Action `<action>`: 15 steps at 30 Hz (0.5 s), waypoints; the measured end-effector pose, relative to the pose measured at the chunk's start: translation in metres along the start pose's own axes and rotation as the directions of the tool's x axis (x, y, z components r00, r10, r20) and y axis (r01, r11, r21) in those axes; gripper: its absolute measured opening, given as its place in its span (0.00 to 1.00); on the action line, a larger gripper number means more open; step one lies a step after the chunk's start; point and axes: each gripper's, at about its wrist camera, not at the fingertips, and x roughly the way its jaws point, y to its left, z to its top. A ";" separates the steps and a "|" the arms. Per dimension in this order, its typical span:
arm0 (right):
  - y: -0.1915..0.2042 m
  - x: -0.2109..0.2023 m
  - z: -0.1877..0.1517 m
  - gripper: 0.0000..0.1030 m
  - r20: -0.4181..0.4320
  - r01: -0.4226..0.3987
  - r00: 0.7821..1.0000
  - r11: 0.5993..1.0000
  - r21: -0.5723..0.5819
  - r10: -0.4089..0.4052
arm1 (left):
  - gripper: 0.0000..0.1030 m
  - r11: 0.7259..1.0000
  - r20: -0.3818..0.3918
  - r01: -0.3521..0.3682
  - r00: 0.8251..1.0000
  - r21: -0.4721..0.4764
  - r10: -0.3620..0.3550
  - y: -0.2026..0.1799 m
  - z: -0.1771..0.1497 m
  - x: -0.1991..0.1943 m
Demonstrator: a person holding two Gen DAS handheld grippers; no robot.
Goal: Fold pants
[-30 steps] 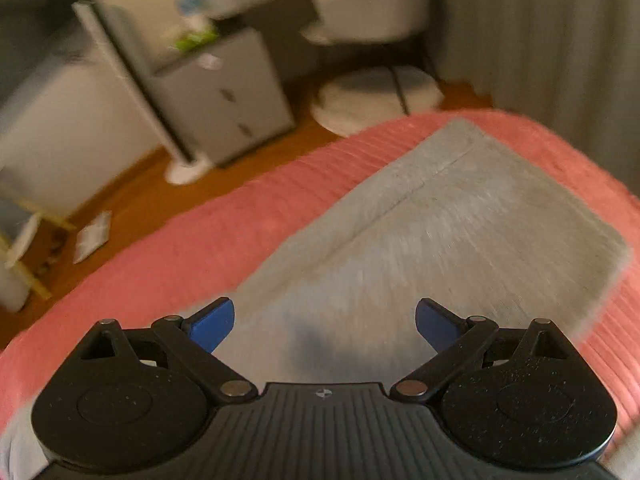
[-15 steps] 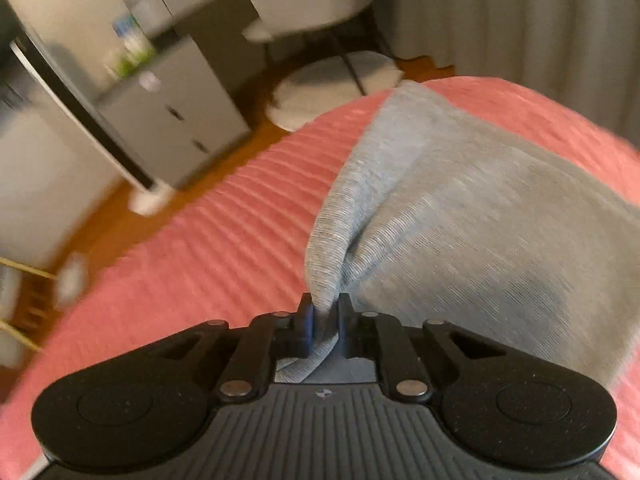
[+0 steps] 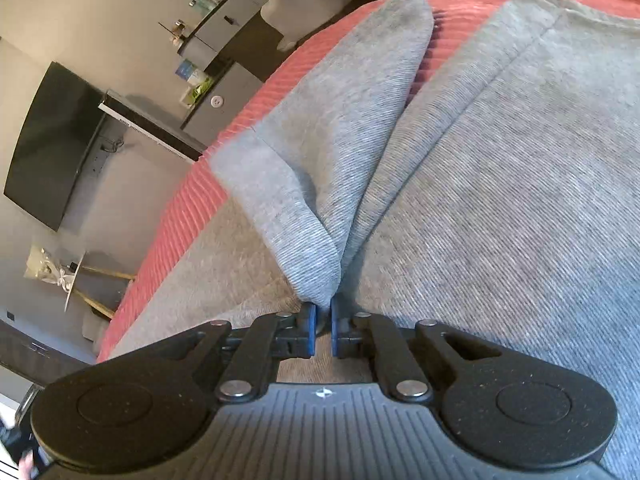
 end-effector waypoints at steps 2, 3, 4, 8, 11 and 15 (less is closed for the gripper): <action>0.009 -0.004 0.001 0.05 0.005 0.012 1.000 0.998 -0.054 -0.012 | 0.82 0.998 -0.015 -0.020 1.000 -0.051 0.019 0.007 0.015 0.022; 0.010 -0.003 0.000 0.05 0.008 0.012 1.000 0.998 -0.060 -0.011 | 0.78 0.997 -0.040 -0.017 0.999 -0.071 0.014 0.011 0.024 0.035; 0.008 -0.005 0.000 0.05 0.014 0.008 1.000 0.998 -0.061 -0.007 | 0.75 0.996 -0.060 -0.013 0.998 -0.086 0.008 0.013 0.030 0.047; 0.001 0.006 0.001 0.09 0.033 -0.002 0.999 0.999 -0.032 0.003 | 0.61 0.999 -0.078 -0.020 0.997 -0.048 0.016 0.003 0.042 0.077; 0.008 0.011 0.013 0.17 0.011 0.028 1.000 0.998 -0.049 -0.027 | 0.43 1.000 -0.102 -0.022 0.994 0.019 0.024 -0.010 0.041 0.092; 0.016 0.007 0.029 0.63 0.035 0.027 0.999 1.000 0.014 -0.027 | 0.14 0.998 -0.119 0.050 0.991 -0.036 -0.054 -0.012 0.042 0.086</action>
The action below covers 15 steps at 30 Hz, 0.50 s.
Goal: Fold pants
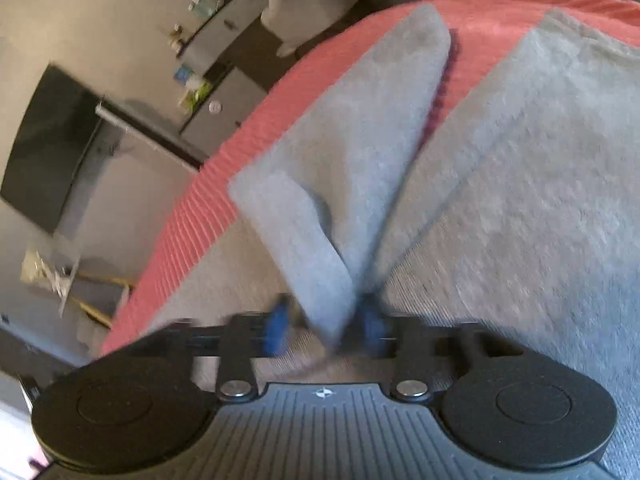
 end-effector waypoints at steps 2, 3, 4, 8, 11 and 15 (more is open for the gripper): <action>0.015 -0.005 0.008 0.70 0.060 0.091 0.994 0.994 -0.065 -0.087 | 0.08 1.000 -0.004 0.013 1.000 -0.008 -0.013 0.004 -0.001 -0.004; 0.026 -0.008 0.012 0.70 0.105 0.170 0.982 0.978 -0.119 -0.157 | 0.06 1.000 -0.004 0.014 1.000 -0.009 -0.014 0.007 -0.001 -0.007; 0.035 -0.008 0.015 0.70 0.122 0.194 0.977 0.965 -0.175 -0.175 | 0.05 1.000 -0.005 0.022 1.000 -0.013 -0.022 0.009 -0.002 -0.009; 0.072 0.013 0.020 0.70 0.170 0.294 0.955 0.843 -0.451 -0.243 | 0.05 0.997 -0.005 0.052 0.999 -0.060 -0.052 0.020 -0.004 -0.023; 0.078 0.041 0.018 0.51 0.116 0.299 0.951 0.764 -0.571 -0.285 | 0.05 0.995 -0.003 0.065 0.998 -0.081 -0.066 0.028 -0.004 -0.034; 0.075 0.056 0.022 0.11 0.143 0.381 0.913 0.679 -0.627 -0.381 | 0.04 0.991 0.020 0.104 0.994 -0.089 -0.103 0.035 -0.006 -0.055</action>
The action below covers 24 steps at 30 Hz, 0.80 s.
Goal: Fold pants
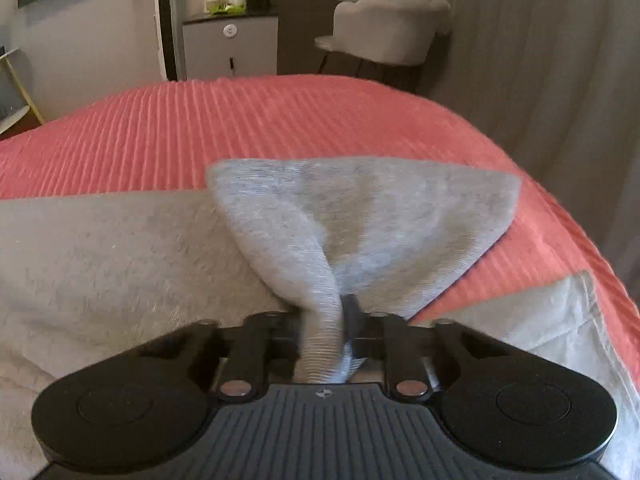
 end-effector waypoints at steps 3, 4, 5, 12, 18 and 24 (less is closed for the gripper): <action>-0.026 -0.029 0.012 0.09 0.055 -0.046 0.998 0.993 0.106 0.040 | 0.03 0.998 0.045 0.053 0.998 0.022 -0.054 0.003 -0.007 -0.037; -0.040 -0.046 0.016 0.09 0.095 -0.074 0.994 0.983 0.170 0.058 | 0.01 0.997 0.065 0.069 0.995 0.039 -0.071 0.005 -0.011 -0.052; -0.053 -0.061 0.018 0.09 0.128 -0.109 0.988 0.967 0.231 0.081 | 0.01 0.993 0.102 0.099 0.989 0.064 -0.105 0.009 -0.018 -0.076; -0.151 -0.165 -0.033 0.05 0.340 -0.370 0.917 0.757 0.538 0.207 | 0.01 0.974 0.148 0.173 0.970 0.145 -0.194 0.068 -0.086 -0.195; -0.162 -0.129 -0.098 0.05 0.149 -0.208 0.978 0.792 0.573 0.149 | 0.60 0.976 0.129 0.147 0.977 0.160 -0.168 0.076 -0.085 -0.176; -0.137 -0.101 -0.102 0.06 0.119 -0.173 0.985 0.780 0.602 0.127 | 0.70 0.989 0.071 0.133 0.988 0.056 -0.137 0.062 -0.032 -0.099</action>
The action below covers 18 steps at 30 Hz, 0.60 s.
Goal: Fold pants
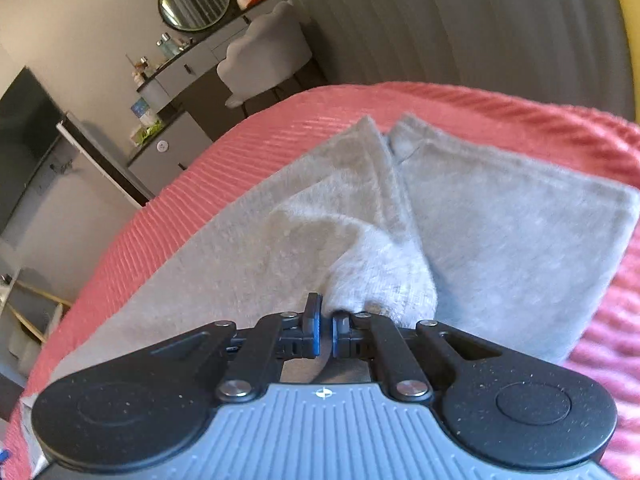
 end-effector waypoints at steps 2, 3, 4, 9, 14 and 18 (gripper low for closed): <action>-0.001 0.007 -0.006 0.06 -0.011 0.000 1.000 1.000 0.011 0.000 | 0.60 0.998 -0.046 -0.008 0.999 -0.065 0.005 0.003 0.013 0.035; -0.002 0.013 -0.009 0.06 -0.017 0.005 1.000 1.000 0.018 -0.005 | 0.57 0.997 -0.062 -0.005 0.998 -0.080 0.000 0.004 0.017 0.049; -0.005 0.019 -0.008 0.06 -0.031 0.009 0.999 1.000 0.028 -0.008 | 0.55 0.996 -0.079 -0.017 0.997 -0.091 0.009 0.004 0.020 0.064; -0.009 0.025 -0.017 0.10 -0.071 -0.015 0.997 0.995 0.096 0.021 | 0.47 0.994 -0.159 -0.077 0.985 -0.081 0.063 -0.006 0.032 0.127; -0.016 0.038 -0.012 0.15 -0.083 -0.056 0.994 0.979 0.197 0.074 | 0.08 0.986 -0.141 -0.105 0.986 -0.128 0.086 -0.005 0.027 0.127; -0.007 0.035 -0.002 0.05 -0.086 -0.047 0.994 0.985 0.168 0.062 | 0.07 0.996 -0.056 -0.057 0.997 -0.069 0.054 -0.013 0.022 0.076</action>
